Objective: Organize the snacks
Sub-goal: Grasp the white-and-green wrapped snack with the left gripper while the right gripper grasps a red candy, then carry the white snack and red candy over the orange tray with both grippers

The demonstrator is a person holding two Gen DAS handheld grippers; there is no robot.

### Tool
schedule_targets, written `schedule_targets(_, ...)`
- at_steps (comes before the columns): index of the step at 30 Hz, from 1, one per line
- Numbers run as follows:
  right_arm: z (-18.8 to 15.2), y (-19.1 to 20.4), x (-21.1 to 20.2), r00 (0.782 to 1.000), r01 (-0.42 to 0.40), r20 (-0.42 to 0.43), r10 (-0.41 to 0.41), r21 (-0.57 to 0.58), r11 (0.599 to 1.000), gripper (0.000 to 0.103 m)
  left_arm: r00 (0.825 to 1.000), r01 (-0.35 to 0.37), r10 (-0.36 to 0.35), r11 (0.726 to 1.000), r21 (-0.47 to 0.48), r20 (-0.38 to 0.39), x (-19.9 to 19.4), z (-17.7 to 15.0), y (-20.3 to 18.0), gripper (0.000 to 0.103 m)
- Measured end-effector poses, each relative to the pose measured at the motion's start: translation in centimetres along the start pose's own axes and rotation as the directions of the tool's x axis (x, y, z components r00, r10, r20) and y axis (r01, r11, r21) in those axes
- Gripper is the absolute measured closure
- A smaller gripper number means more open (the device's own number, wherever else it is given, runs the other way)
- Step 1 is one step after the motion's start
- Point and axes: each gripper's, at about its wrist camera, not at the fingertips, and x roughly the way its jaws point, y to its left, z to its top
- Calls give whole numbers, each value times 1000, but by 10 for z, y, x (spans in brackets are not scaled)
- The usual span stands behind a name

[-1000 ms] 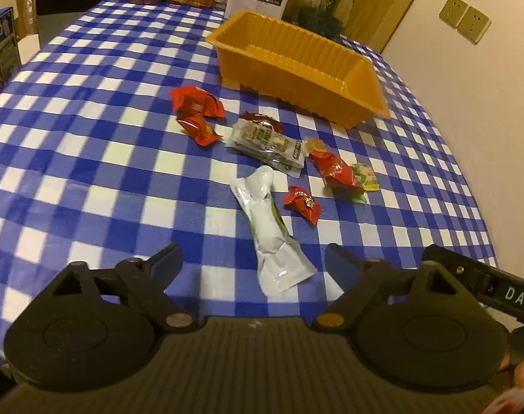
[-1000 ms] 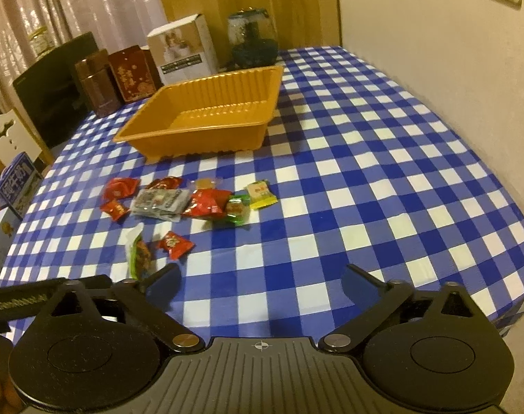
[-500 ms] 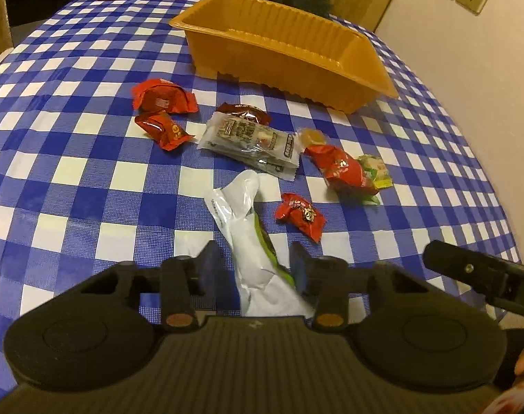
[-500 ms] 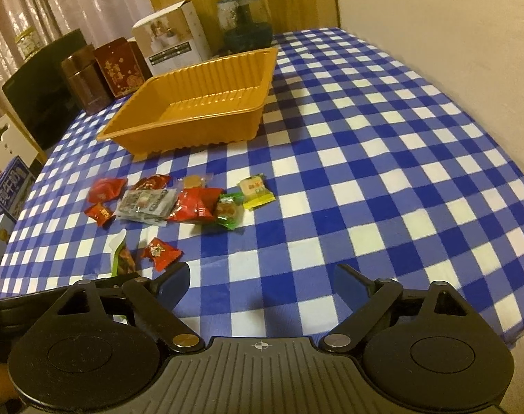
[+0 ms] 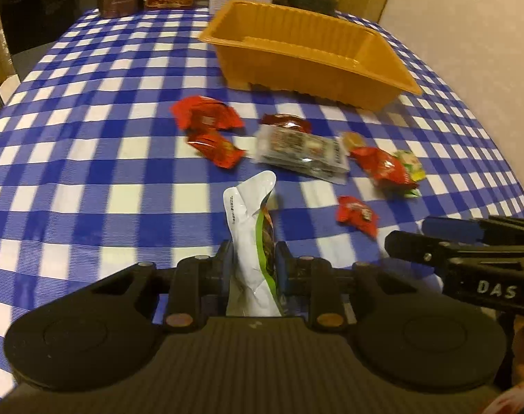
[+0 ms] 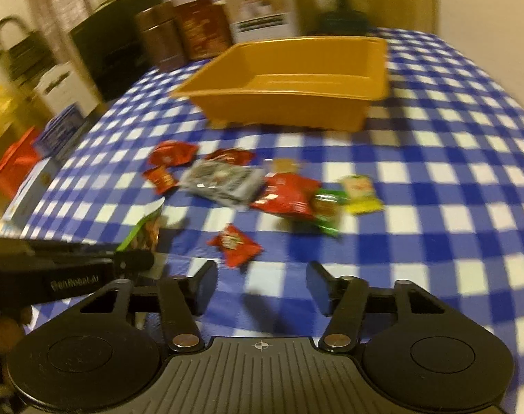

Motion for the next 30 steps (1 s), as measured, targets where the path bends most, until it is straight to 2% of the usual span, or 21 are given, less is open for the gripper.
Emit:
schedule_targets(4, 7, 15, 18, 1000, -12, 5, 12, -123, 992, 53, 1000, -2, 2, 1000, -14, 6, -3, 0, 13, 80)
schedule_targets(9, 10, 28, 41, 999, 34, -6, -37, -262, 965, 62, 1000, 13, -13, 999, -30, 8, -3, 0, 18, 80)
schedule_targets(14, 7, 28, 49, 998, 48, -25, -58, -299, 953, 74, 1000, 29, -29, 999, -35, 8, -1, 0, 18, 80)
schedule_targets(15, 7, 28, 49, 998, 44, -26, -54, -299, 953, 78, 1000, 31, -31, 999, -36, 6, -1, 0, 18, 80)
schedule_targets(19, 7, 28, 44, 997, 57, -28, -67, -274, 960, 82, 999, 35, -35, 999, -33, 5, -1, 0, 16, 80)
schedule_targets(30, 11, 31, 5, 997, 79, -5, -81, -149, 986, 82, 998, 50, -50, 999, -10, 28, -24, 6, 4, 80)
